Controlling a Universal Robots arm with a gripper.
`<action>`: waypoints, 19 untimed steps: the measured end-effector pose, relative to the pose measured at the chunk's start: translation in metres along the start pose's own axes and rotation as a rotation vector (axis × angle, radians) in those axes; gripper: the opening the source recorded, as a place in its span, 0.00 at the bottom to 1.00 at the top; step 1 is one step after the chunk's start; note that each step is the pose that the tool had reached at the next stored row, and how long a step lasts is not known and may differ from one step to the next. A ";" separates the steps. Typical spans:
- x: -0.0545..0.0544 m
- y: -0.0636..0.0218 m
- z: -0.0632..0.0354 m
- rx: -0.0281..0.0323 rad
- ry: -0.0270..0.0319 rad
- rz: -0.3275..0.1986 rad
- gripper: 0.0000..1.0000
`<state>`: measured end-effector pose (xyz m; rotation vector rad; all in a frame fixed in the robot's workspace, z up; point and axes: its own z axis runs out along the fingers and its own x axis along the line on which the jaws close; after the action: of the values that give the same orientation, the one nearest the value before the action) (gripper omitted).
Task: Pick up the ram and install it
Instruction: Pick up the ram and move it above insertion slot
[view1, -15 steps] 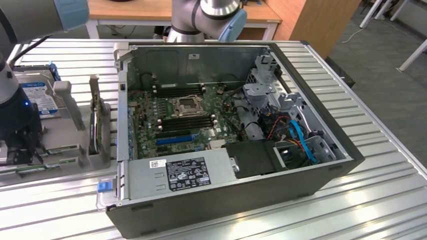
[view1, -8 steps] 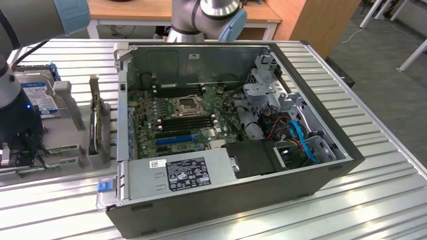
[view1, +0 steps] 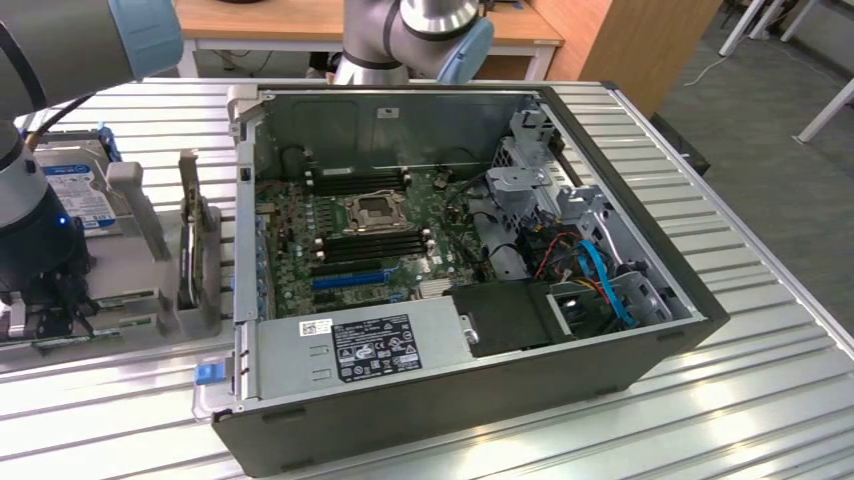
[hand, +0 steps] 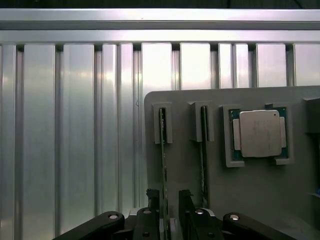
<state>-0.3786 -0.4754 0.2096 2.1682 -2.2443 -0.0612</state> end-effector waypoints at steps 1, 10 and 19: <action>0.000 0.0000 0.0009 0.0000 0.0000 0.000 0.29; 0.000 -0.0002 0.0061 -0.0002 0.0002 0.000 0.29; 0.000 -0.0085 0.0059 0.0000 0.0000 0.000 0.29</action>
<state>-0.3704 -0.4754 0.2033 2.1681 -2.2443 -0.0611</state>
